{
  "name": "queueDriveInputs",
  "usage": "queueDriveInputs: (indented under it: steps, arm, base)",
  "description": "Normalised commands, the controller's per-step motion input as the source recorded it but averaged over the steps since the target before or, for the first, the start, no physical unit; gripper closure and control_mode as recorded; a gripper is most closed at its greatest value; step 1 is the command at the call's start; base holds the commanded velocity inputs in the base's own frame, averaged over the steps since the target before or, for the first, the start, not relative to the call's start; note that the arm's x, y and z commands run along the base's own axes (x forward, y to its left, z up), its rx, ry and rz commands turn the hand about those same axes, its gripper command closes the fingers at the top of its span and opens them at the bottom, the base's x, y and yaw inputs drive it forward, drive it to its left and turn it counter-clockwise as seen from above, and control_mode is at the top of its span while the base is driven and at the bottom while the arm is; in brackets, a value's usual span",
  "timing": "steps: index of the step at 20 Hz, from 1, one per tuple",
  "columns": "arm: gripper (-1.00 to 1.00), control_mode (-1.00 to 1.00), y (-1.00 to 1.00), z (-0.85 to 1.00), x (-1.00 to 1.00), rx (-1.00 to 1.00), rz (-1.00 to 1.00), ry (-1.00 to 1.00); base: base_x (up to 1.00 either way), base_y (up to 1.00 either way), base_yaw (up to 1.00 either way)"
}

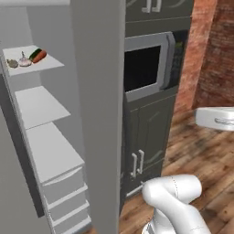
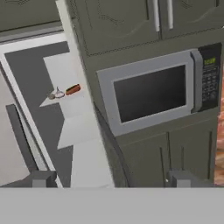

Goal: Take the garlic and carrot from the second highest rack and move them to the highest rack where the cucumber and garlic are located, to maximize freezer space. Close the freezer door after rearranging.

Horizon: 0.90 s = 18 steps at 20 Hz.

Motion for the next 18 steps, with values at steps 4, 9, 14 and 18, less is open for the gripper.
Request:
queueDriveInputs:
  steps: [4, 9, 14, 18]
  arm:
    - [-1.00, 1.00, 0.00, 0.00, 0.00, 0.00, 0.00, 0.00]
    - [-1.00, 1.00, 0.00, 0.00, 0.00, 0.00, 0.00, 0.00]
    - [-1.00, 1.00, 0.00, 0.00, 0.00, 0.00, 0.00, 0.00]
    - [-1.00, 1.00, 0.00, 0.00, 0.00, 0.00, 0.00, 0.00]
  base:
    - [0.31, -0.85, 0.11]
    - [0.60, -0.54, 0.38]
    - [0.66, -0.26, 0.64]
    - [0.59, -0.38, 0.58]
